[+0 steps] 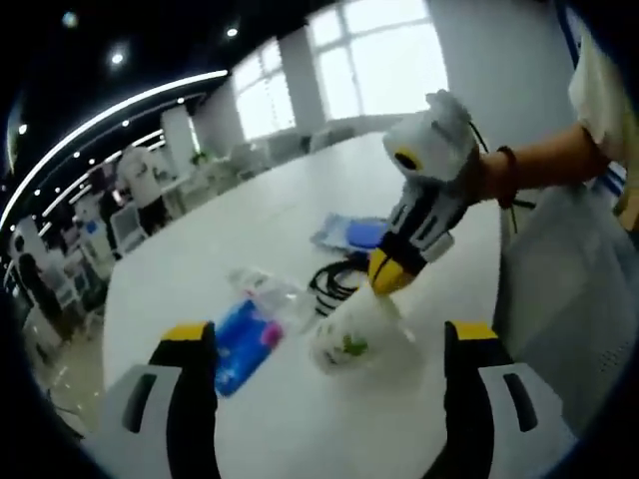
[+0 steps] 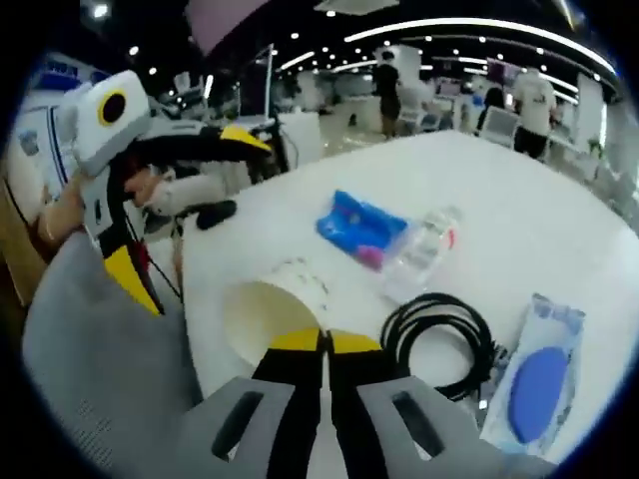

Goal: Arrange the tabletop items into an orderly group along one side of the table until the central work area is clear of visible clutter.

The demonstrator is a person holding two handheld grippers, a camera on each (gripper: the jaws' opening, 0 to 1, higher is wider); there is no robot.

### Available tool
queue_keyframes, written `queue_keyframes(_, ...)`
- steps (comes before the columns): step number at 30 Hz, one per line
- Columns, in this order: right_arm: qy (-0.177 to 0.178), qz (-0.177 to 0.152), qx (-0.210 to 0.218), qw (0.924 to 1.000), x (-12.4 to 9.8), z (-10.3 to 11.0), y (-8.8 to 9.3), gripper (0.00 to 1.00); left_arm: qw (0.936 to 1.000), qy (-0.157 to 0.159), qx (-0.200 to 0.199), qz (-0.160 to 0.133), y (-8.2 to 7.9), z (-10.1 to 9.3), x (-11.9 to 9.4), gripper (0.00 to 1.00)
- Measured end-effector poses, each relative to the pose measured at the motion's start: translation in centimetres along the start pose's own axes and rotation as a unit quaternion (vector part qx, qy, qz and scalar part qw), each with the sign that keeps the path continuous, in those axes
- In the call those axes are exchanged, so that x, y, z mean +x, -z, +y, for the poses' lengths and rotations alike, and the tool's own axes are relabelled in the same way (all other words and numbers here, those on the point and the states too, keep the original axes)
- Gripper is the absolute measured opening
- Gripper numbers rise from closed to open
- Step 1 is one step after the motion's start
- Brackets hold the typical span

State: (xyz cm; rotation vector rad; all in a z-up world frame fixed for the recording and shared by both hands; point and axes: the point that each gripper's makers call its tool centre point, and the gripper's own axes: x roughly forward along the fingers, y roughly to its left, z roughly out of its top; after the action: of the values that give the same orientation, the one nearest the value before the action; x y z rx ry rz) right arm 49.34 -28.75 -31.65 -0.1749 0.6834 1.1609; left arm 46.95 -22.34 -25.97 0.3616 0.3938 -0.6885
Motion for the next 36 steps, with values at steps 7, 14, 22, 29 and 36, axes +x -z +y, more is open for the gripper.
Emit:
queue_keyframes(7,-0.035,-0.023,0.116,0.9923,-1.7,1.2,-1.3,0.01,0.9990,0.017,0.035,-0.021,-0.6,-0.3,0.1,0.85)
queue_keyframes(14,-0.041,-0.002,0.172,0.9842,-2.3,1.8,-0.6,0.01,0.9961,0.023,0.083,-0.021,-0.7,-0.5,0.4,0.79)
queue_keyframes(22,-0.032,0.012,0.207,0.9778,-2.5,2.1,0.0,0.01,0.9898,0.038,0.136,-0.023,-0.9,-1.6,0.7,0.73)
queue_keyframes(29,-0.044,0.016,0.233,0.9713,-2.6,2.8,0.0,0.01,0.9841,0.050,0.169,-0.021,-0.6,-2.6,1.0,0.65)
queue_keyframes(36,-0.052,0.026,0.260,0.9638,-2.7,3.5,0.2,0.01,0.9780,0.060,0.200,-0.010,-0.3,-3.2,1.1,0.59)
